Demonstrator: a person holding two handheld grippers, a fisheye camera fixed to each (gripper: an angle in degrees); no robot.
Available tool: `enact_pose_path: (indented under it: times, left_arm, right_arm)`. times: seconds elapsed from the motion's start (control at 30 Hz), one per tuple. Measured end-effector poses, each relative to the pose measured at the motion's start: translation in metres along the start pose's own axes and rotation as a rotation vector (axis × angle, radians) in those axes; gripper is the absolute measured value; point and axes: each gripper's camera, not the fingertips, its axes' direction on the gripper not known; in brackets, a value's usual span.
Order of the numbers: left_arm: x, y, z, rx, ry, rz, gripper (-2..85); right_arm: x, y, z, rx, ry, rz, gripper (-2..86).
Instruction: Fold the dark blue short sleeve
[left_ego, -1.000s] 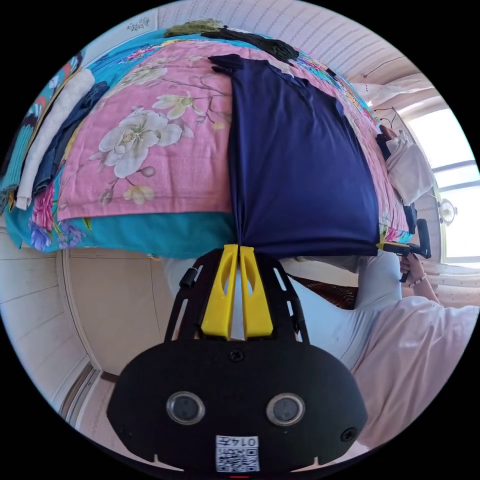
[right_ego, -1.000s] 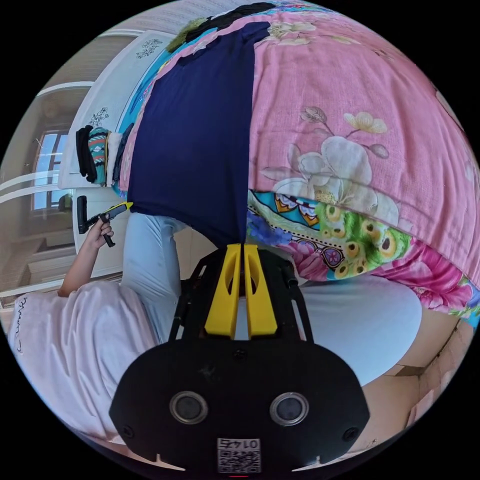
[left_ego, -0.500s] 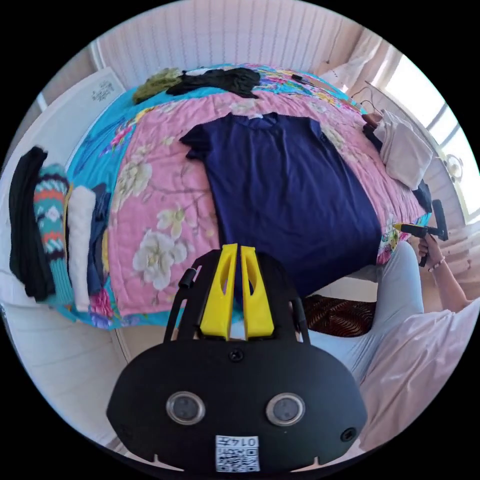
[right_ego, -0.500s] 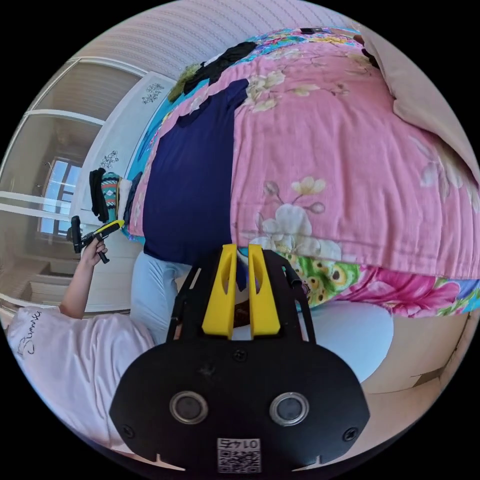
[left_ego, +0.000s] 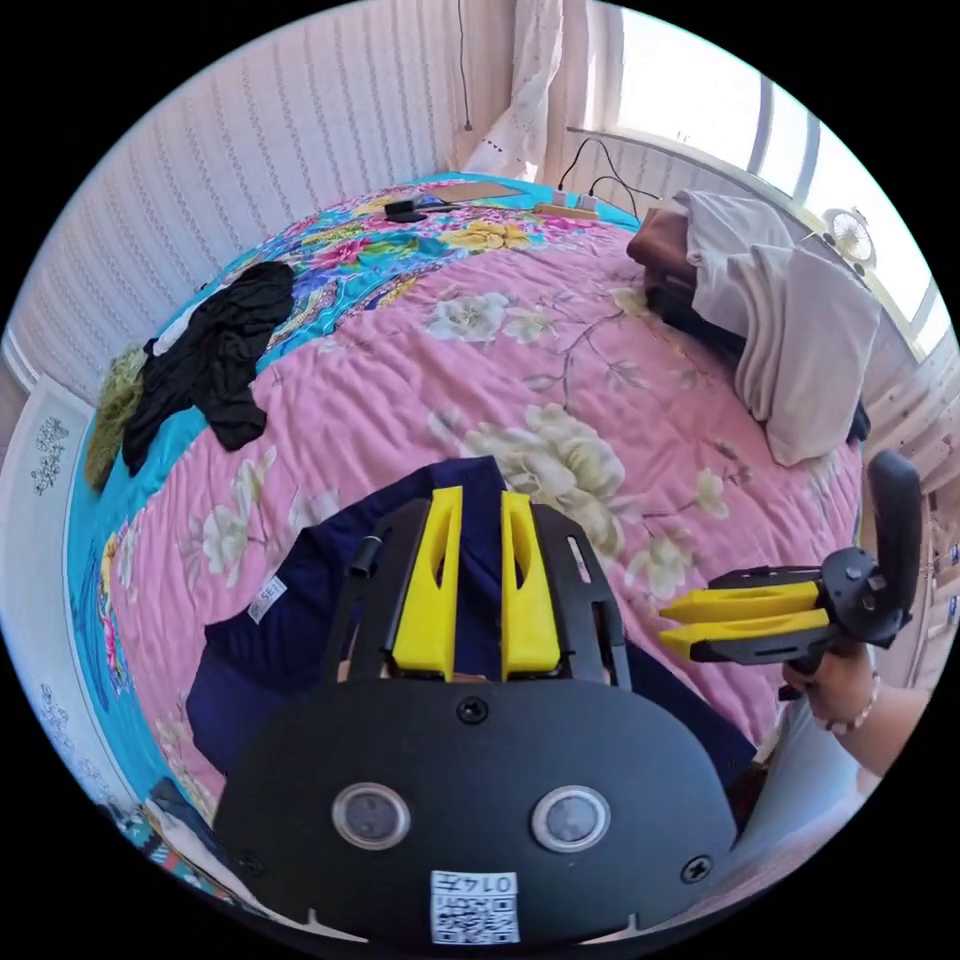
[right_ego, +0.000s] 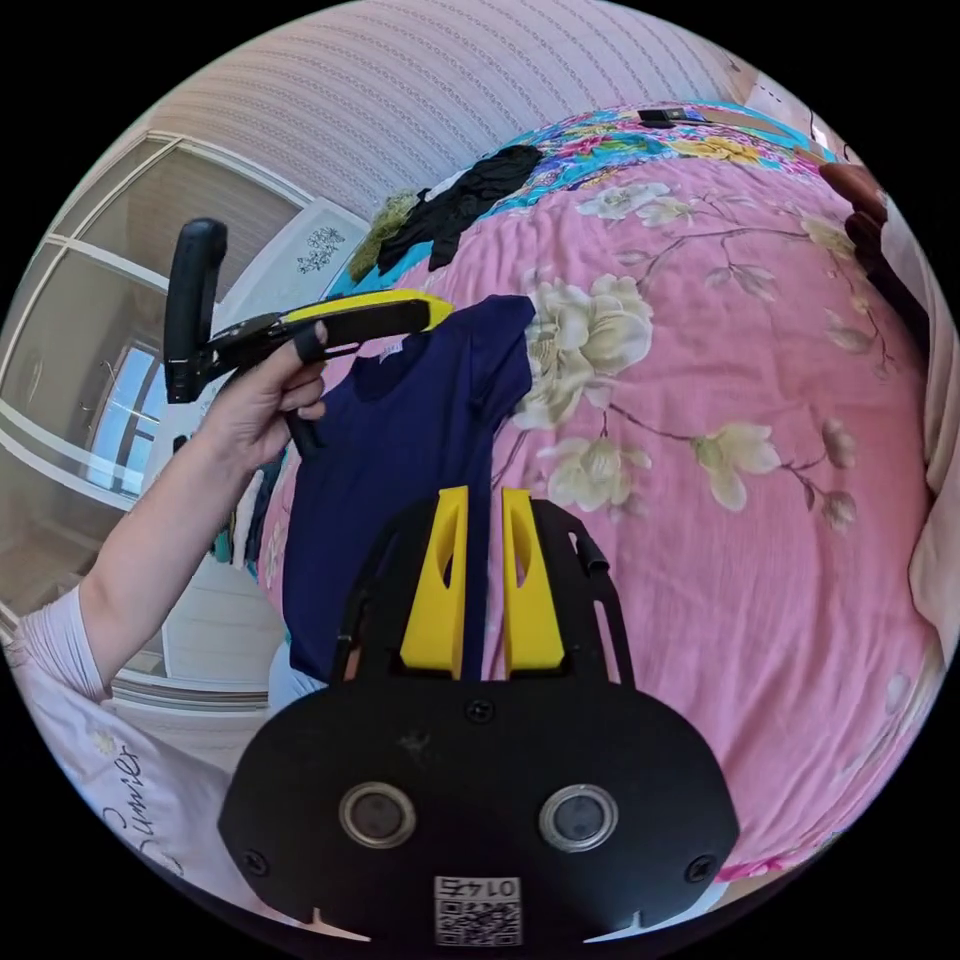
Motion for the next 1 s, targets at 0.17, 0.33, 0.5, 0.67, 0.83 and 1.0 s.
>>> enact_pose_path:
  times: [0.17,0.33,0.5,0.67,0.83,1.0]
  left_arm:
    - [-0.012,0.004,0.050,-0.039,0.082,-0.019,0.5]
    - [-0.043,0.040,0.032,0.060,0.153,-0.108,-0.8]
    - [-0.075,0.103,0.034,0.027,0.185,-0.255,-1.0]
    - [-0.085,0.127,0.042,-0.038,0.173,-0.313,-0.9]
    - [-0.064,0.085,0.019,0.047,0.062,-0.172,-0.7]
    - [-0.005,-0.003,0.064,0.023,0.129,0.027,5.6]
  right_arm:
    - [0.025,-0.044,0.032,0.052,-0.036,0.040,7.0]
    - [0.032,-0.070,0.062,0.028,-0.131,0.006,2.8]
    - [0.003,-0.058,0.064,-0.005,-0.166,-0.172,0.6]
    - [0.008,-0.048,0.083,-0.108,-0.095,-0.223,2.2]
    - [0.043,-0.056,0.083,-0.045,-0.176,-0.119,5.7]
    - [0.057,-0.059,0.100,-0.024,-0.204,-0.098,7.0]
